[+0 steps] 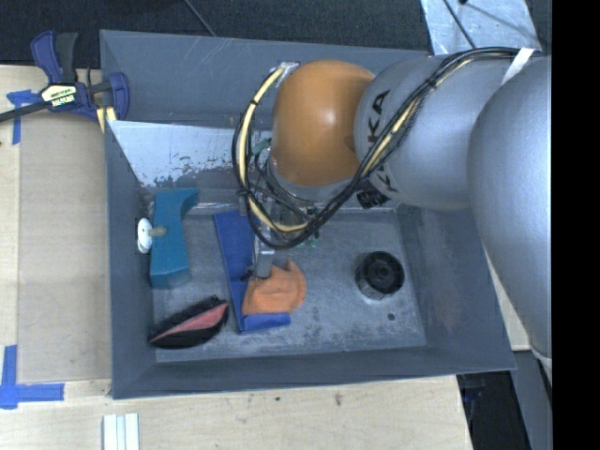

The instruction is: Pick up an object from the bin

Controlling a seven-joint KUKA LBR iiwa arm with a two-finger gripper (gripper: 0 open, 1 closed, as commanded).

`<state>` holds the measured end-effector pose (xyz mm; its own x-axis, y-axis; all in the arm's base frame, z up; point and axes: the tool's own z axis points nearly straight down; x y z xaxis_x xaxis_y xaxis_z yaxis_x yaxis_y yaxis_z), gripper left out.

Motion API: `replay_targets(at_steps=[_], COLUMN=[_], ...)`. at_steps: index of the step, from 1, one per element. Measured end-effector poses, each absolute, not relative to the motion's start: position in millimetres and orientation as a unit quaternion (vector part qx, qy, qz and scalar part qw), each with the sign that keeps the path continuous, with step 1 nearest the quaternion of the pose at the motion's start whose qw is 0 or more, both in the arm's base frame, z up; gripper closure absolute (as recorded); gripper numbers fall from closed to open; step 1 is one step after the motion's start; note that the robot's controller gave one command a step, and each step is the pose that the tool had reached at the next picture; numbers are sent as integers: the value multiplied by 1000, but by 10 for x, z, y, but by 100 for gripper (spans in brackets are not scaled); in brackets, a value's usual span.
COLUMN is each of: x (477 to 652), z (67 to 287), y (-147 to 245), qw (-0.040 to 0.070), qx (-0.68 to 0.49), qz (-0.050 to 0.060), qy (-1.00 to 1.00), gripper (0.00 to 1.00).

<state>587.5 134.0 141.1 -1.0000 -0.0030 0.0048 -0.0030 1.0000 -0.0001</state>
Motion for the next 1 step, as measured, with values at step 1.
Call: replay_targets(at_steps=[1], x=[5891], z=[1462], y=[1334], qw=[-1], qx=[0], qz=[0], qy=[-1000], gripper=[0])
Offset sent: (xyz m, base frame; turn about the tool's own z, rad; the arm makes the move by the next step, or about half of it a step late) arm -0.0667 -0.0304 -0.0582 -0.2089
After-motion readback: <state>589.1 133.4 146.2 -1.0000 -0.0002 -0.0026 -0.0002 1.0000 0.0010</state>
